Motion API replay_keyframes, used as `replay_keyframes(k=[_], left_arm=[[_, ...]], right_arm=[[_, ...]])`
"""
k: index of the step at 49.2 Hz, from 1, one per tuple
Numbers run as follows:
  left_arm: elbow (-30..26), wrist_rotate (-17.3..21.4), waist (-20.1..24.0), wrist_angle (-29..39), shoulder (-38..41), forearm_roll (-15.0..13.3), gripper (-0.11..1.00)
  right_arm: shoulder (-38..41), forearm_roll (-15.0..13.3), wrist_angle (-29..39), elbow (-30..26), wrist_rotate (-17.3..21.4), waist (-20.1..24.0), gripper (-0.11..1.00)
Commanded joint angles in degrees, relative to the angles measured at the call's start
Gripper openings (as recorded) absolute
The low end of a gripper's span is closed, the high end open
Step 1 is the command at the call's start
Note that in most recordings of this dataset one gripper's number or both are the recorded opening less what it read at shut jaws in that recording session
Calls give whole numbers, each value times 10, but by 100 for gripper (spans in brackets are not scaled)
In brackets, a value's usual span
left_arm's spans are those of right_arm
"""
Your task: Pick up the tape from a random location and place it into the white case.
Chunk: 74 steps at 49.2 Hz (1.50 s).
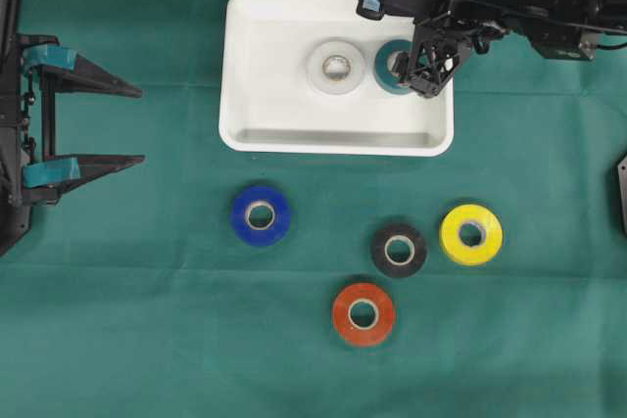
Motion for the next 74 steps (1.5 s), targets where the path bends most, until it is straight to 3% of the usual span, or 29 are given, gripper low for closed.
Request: replay_keyframes(k=[1,27,41,57,67,74], left_arm=[[-6,-2,2,-4,2,0,98],[-6,-2,2,-4,3,0,98],[-6,-2,2,-4,2,0,98],[-6,-2,2,-4,2,0,98],[-6,-2,2,-4,2,0,98],[-6,-2,2,-4,2,0,98]], right_arm=[[-39,-2,20,-19,1,1,89],[-168,-11,142,-69,0,11,89],[-222,-11,161,-76,0,17,89],[-222,-11,154,-76,0,21,88],[-220,-11,146,-76,6,61,88],[-216,-11,125,-76,24,112,88]])
